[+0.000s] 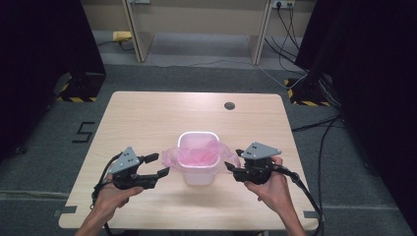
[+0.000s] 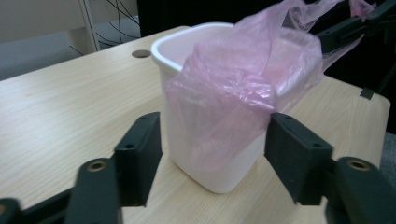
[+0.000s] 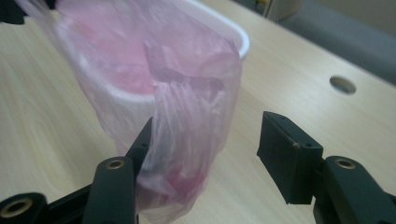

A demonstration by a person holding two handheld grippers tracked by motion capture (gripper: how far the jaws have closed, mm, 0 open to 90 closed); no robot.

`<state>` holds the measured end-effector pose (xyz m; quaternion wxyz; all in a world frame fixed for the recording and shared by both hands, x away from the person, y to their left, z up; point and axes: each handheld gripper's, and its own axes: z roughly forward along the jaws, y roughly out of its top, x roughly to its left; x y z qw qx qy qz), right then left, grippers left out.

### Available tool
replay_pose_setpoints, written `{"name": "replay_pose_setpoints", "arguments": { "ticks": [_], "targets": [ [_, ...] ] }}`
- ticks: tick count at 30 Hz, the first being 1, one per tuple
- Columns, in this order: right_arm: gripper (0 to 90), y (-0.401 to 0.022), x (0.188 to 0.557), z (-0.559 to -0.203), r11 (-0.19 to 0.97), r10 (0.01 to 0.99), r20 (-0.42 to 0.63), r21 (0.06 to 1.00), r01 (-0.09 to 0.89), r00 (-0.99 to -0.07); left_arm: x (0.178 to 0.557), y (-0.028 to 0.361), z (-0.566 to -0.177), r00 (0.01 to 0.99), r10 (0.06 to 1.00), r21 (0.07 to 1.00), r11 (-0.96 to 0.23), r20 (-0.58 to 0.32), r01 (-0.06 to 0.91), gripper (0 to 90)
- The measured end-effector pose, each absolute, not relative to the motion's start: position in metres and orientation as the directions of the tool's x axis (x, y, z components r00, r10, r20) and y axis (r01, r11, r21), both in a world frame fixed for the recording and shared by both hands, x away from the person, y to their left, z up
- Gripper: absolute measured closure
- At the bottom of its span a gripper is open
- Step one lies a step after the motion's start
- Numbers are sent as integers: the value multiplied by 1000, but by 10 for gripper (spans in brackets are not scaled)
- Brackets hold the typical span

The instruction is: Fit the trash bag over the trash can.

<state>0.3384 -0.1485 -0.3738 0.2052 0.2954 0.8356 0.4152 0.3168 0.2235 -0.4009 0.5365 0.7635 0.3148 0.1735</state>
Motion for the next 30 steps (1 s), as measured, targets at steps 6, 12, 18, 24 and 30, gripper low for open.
{"name": "replay_pose_setpoints", "arguments": {
  "ticks": [6, 12, 18, 24, 30],
  "targets": [
    [393, -149, 331, -356, 446, 655, -92, 848, 285, -750, 317, 220, -388, 744, 663, 936, -203, -85, 288, 309],
    [342, -147, 333, -353, 408, 670, -65, 865, 293, -740, 326, 204, -384, 735, 677, 925, -254, -39, 282, 360],
    [317, -150, 332, -352, 394, 673, -37, 863, 316, -739, 329, 184, -401, 731, 682, 885, -362, 37, 293, 399],
    [318, -165, 329, -351, 358, 683, 1, 871, 335, -731, 329, 183, -408, 721, 687, 861, -420, 96, 286, 447],
    [318, -163, 325, -346, 362, 669, -6, 876, 319, -743, 329, 184, -406, 713, 690, 856, -437, 121, 278, 462]
  ]
}}
